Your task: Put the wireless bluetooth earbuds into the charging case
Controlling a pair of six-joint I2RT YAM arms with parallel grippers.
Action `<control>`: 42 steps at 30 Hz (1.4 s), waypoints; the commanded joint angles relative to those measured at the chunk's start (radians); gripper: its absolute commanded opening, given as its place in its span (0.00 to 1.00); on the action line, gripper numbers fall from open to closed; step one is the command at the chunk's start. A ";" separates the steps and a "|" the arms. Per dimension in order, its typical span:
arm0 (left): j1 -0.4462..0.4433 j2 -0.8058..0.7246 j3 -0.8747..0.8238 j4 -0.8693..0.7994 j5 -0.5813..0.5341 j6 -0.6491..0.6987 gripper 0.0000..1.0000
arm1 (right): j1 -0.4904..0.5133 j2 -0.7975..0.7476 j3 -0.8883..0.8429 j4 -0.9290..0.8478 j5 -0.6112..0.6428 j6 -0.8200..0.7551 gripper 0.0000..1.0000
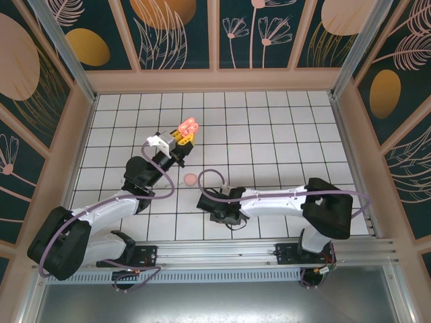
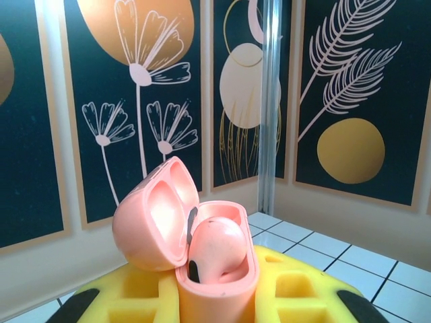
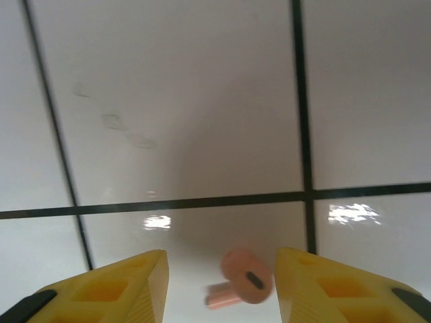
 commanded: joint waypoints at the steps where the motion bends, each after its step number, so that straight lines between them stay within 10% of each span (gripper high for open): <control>1: 0.008 -0.022 -0.003 0.031 -0.025 0.020 0.00 | 0.011 0.016 0.039 -0.089 0.033 0.097 0.46; 25: 0.038 -0.025 -0.034 0.064 -0.014 0.007 0.00 | 0.011 0.123 0.061 -0.041 -0.001 0.025 0.25; 34: 0.043 -0.040 -0.041 0.060 -0.010 0.002 0.00 | -0.067 0.011 0.061 -0.039 0.145 -0.450 0.24; 42: 0.043 -0.053 -0.047 0.057 -0.010 -0.007 0.00 | -0.256 -0.064 0.012 0.058 -0.078 -0.797 0.25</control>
